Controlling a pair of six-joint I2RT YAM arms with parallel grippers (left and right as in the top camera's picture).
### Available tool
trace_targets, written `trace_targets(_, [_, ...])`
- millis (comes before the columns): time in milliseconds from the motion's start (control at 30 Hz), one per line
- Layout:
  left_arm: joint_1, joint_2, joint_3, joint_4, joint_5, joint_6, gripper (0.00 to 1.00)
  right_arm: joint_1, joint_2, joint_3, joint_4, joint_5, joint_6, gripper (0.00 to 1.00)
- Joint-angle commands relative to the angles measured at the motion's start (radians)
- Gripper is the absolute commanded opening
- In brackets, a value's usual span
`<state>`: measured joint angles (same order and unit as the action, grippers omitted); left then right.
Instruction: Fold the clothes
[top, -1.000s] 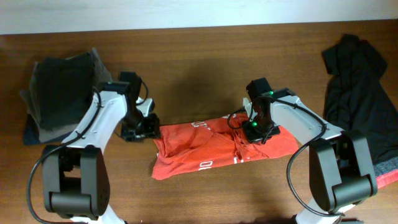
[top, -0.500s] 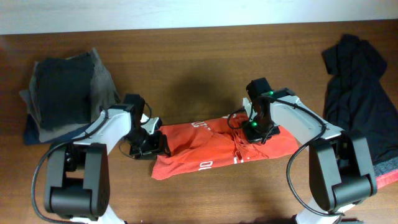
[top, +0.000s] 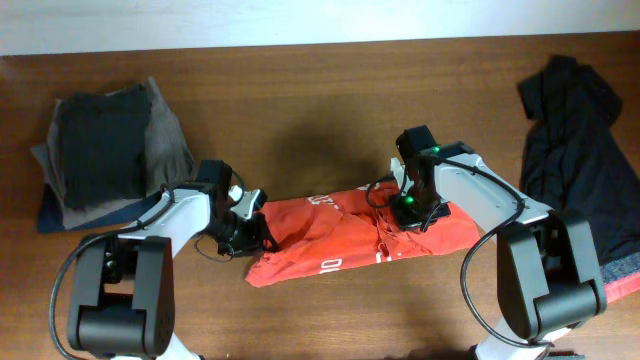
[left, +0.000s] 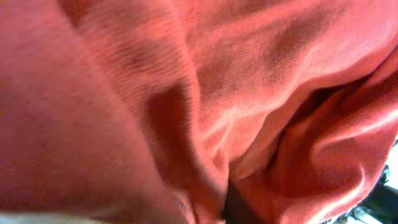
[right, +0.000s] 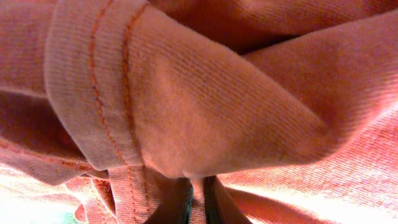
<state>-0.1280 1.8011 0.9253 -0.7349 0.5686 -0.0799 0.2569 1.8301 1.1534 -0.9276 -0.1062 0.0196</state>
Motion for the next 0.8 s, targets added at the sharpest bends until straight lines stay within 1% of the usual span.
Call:
trace_targets(0, [0.004, 0.01, -0.002, 0.023, -0.013, 0.006, 0.11, 0.005, 0.011, -0.006, -0.006, -0.014, 0.004, 0.14])
trace_targets(33, [0.011, 0.01, 0.006, 0.016, -0.043, 0.006, 0.04, 0.005, 0.011, -0.006, -0.008, -0.014, 0.004, 0.14])
trace_targets(67, [0.021, 0.01, 0.019, 0.0, -0.084, 0.006, 0.01, 0.005, 0.011, -0.006, -0.008, -0.013, 0.004, 0.14])
trace_targets(167, [0.066, 0.01, 0.088, -0.085, -0.225, 0.013, 0.0, 0.004, 0.01, 0.014, -0.019, -0.013, 0.004, 0.14])
trace_targets(333, [0.145, 0.01, 0.219, -0.174, -0.296, 0.052, 0.0, 0.004, -0.019, 0.12, -0.082, -0.013, 0.004, 0.22])
trace_targets(467, [0.211, 0.01, 0.332, -0.255, -0.373, 0.074, 0.0, -0.013, -0.058, 0.253, -0.154, -0.012, 0.005, 0.24])
trace_targets(500, [0.232, 0.01, 0.381, -0.296, -0.405, 0.074, 0.0, -0.039, -0.064, 0.305, -0.19, -0.009, 0.005, 0.23])
trace_targets(600, [0.259, 0.01, 0.473, -0.36, -0.413, 0.074, 0.0, -0.106, -0.064, 0.373, -0.259, 0.023, 0.004, 0.23])
trace_targets(633, [0.262, 0.01, 0.53, -0.4, -0.412, 0.074, 0.0, -0.15, -0.064, 0.386, -0.284, 0.05, -0.002, 0.23])
trace_targets(767, [0.214, 0.01, 0.641, -0.484, -0.409, 0.073, 0.0, -0.241, -0.064, 0.387, -0.309, 0.059, -0.015, 0.23])
